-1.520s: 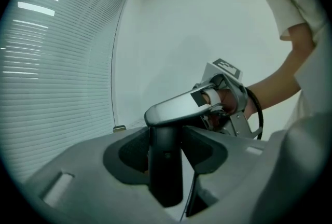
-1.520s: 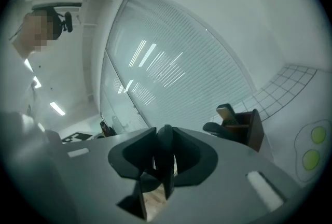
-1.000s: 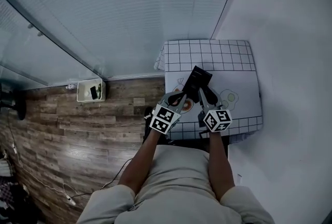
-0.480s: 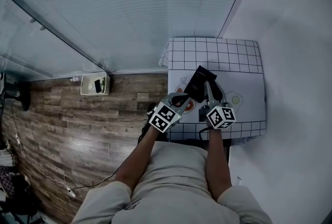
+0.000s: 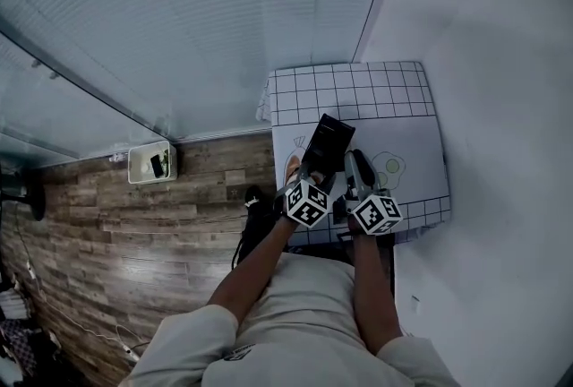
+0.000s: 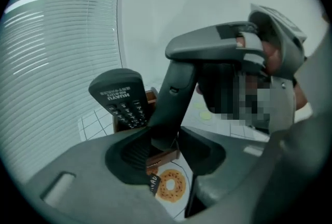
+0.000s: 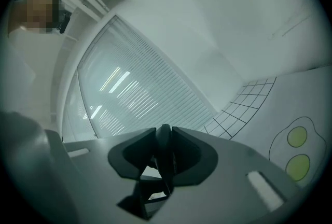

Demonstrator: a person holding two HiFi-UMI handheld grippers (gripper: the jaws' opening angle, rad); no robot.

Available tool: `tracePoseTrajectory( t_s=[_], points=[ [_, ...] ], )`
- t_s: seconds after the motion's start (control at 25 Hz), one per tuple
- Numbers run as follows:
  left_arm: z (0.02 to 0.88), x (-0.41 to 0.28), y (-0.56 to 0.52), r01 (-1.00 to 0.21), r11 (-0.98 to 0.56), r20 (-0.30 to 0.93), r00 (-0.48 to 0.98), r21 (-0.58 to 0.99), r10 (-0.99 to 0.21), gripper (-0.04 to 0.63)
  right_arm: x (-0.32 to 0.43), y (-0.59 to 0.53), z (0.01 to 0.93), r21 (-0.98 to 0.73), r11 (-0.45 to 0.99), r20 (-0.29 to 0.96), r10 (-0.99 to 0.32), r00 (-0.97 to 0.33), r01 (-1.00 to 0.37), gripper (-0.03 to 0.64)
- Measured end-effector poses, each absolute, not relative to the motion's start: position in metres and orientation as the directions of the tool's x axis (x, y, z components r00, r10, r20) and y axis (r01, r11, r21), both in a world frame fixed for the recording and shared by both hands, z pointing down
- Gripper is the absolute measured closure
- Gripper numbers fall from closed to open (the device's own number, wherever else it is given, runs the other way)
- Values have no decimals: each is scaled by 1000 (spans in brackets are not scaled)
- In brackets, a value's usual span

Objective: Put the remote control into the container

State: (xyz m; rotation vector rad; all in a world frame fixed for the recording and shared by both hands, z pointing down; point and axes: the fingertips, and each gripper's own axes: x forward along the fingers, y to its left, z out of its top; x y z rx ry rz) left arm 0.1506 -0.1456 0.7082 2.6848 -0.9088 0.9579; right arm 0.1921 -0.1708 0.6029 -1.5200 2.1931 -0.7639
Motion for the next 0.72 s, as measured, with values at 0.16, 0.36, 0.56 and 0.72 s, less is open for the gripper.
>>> tracePoseTrajectory(
  t_s=[0.16,0.36,0.56,0.72],
  points=[
    [723,141,-154,-622,-779,653,559,-76,-510,428,177,-167,614,-543,287,79,-918,-389,-789,520],
    [743,130,-163,-670,-740,696,510,-47,-506,456,148,-170,636,-350,377,191,-868,-459,-858,522],
    [746,127,-152,-625,-780,727,550,32,-412,456,136,-171,667,-200,406,329,-829,-452,-892,520],
    [732,115,-150,-637,-769,695,577,53,-430,456,151,-177,672,-269,320,351,-846,-402,-908,498]
  ],
)
